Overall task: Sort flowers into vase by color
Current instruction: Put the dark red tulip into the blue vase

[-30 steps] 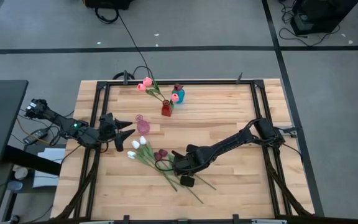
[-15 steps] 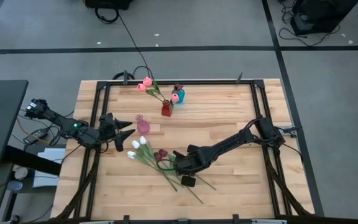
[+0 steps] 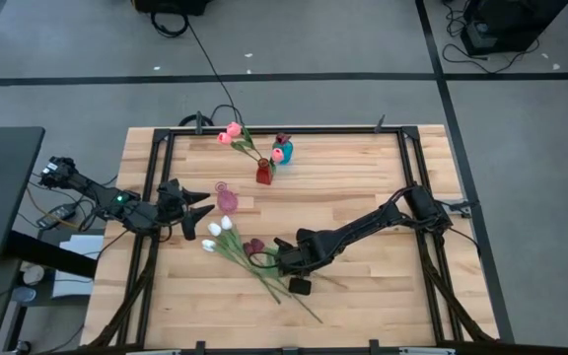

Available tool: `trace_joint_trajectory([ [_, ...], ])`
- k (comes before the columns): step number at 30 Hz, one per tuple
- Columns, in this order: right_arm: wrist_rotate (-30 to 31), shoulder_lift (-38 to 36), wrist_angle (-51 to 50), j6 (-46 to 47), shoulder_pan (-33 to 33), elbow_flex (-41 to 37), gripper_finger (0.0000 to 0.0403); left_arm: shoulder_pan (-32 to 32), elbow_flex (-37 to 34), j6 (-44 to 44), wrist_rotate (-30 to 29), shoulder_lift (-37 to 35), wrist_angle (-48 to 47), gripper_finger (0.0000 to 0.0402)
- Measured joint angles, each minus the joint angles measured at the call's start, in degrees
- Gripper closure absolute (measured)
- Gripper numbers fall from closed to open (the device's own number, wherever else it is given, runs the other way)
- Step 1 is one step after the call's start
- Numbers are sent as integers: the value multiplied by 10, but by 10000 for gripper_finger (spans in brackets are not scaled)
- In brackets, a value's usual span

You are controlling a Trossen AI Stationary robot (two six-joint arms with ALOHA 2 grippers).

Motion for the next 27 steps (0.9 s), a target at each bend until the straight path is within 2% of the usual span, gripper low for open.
trace_joint_trajectory([
  [4,-22,0,-4,-19,-10,0,395,0,0,1,0,0,0,191],
  [15,-30,-19,-60,-76,-50,-4,400,0,0,2,2,0,-9,191],
  [20,-11,-62,-82,-146,-76,-4,401,0,0,-13,2,0,-13,191],
  [24,-36,-106,-77,-228,-92,-4,400,0,0,-17,2,0,-13,191],
  [27,-59,-159,-61,-256,-117,-19,400,0,0,-18,11,0,-13,191],
])
